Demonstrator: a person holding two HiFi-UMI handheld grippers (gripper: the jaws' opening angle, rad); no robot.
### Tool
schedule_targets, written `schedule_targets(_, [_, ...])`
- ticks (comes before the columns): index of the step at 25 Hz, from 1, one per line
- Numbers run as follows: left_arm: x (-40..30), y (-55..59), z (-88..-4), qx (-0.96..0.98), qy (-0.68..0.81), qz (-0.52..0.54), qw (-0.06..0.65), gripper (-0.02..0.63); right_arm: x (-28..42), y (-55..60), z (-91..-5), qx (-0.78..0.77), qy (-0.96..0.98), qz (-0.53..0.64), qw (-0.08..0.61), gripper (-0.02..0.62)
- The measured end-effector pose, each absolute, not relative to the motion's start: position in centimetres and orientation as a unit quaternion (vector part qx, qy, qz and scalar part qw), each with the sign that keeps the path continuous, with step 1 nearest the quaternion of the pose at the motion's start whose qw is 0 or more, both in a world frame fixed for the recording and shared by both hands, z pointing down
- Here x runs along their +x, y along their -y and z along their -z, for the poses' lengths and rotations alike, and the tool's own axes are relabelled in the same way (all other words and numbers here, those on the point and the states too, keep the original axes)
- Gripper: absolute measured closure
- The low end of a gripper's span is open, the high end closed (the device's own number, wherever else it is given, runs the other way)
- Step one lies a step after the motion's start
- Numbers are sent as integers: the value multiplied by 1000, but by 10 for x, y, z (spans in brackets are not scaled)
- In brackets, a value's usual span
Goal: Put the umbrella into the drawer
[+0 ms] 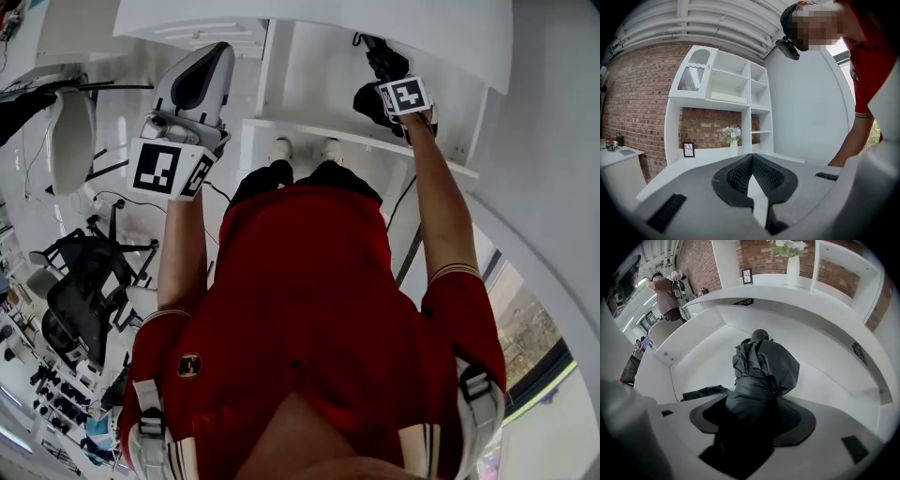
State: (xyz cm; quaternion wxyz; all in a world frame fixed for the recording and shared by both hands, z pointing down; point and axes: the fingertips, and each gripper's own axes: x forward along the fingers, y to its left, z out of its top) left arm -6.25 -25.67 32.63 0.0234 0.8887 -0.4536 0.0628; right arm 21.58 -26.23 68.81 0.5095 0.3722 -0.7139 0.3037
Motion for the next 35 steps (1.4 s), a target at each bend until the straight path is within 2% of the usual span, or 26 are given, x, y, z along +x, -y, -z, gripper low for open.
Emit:
schedule_targets(9, [-45,254,-331,902,428,-55,27,601,217,262,-650,389,734,-256,494,301])
schedule_targets(14, [-30,253,-333,911,409,-47,28,601,214,268,-597,414,769,-211,439,302])
schedule_targets(16, [-22,252,-333,915,399,-46,27,601,208,270,-571,423,788,-190,405,330])
schedule_targets(20, [-8,249,-334,924,379,-42,24,601,190,271,-513,441,824,-138,328,443])
schedule_targets(26, [7,240,-330,935,352,-35,19,601,162,261,-427,461,858,-91,205,559])
schedule_targets(28, [11,237,-328,938,344,-32,16,601,152,255,-397,463,868,-82,159,582])
schedule_targets(35, [19,227,-316,946,323,-20,5,601,123,222,-319,448,893,-41,30,597])
